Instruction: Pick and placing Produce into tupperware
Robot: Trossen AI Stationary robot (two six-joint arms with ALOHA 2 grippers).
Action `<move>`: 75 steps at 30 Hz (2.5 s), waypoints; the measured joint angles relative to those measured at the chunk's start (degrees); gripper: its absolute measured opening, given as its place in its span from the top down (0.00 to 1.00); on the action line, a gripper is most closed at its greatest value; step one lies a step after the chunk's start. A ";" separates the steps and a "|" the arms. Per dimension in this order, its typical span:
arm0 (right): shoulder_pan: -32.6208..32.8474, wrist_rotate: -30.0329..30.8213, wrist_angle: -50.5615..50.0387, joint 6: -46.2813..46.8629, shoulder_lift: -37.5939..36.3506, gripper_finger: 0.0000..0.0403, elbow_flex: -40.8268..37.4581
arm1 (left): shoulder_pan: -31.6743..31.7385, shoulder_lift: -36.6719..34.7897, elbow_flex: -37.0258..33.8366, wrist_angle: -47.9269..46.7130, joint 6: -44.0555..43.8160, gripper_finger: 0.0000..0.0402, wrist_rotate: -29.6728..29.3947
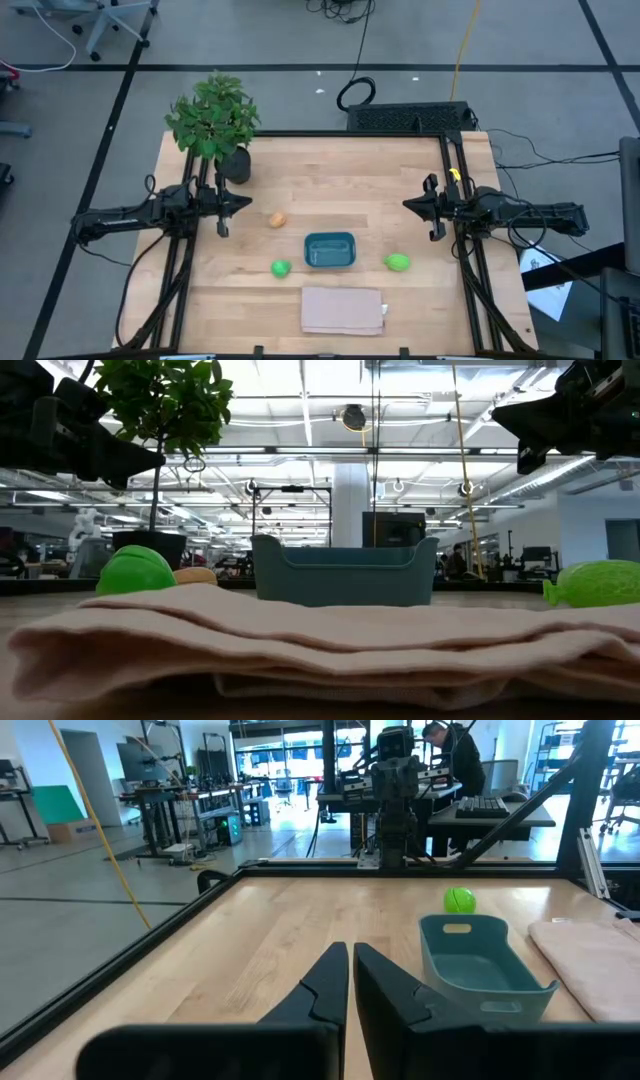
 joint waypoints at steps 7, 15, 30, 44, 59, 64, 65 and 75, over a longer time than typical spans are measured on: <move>0.02 -0.02 0.44 0.00 0.00 1.00 0.00 | -0.02 0.02 -0.09 2.01 -0.02 0.94 -0.06; 0.00 0.00 1.55 -5.55 0.00 1.00 0.00 | -0.02 0.00 -0.09 3.76 -5.95 0.94 0.24; 0.02 0.00 2.82 -8.63 0.00 1.00 0.00 | -1.03 0.02 -0.09 7.02 -6.10 0.94 5.89; 0.02 0.00 2.58 -8.61 0.00 1.00 -0.02 | -14.81 7.85 4.07 10.61 -2.79 0.94 -4.40; 0.02 0.02 2.16 -10.16 0.00 1.00 0.00 | -29.97 28.42 22.67 -1.88 -1.39 0.94 -24.01; 0.01 0.01 2.10 -10.14 0.01 1.00 -0.01 | -34.65 36.18 27.73 -4.57 -4.77 0.94 -30.14; 0.02 0.02 2.12 -10.14 0.00 1.00 -0.01 | -35.56 37.68 28.57 -4.75 -4.81 0.94 -31.29; 0.00 0.02 2.14 -10.13 0.00 1.00 -0.01 | -41.86 47.30 36.31 -5.70 -8.71 0.94 -40.55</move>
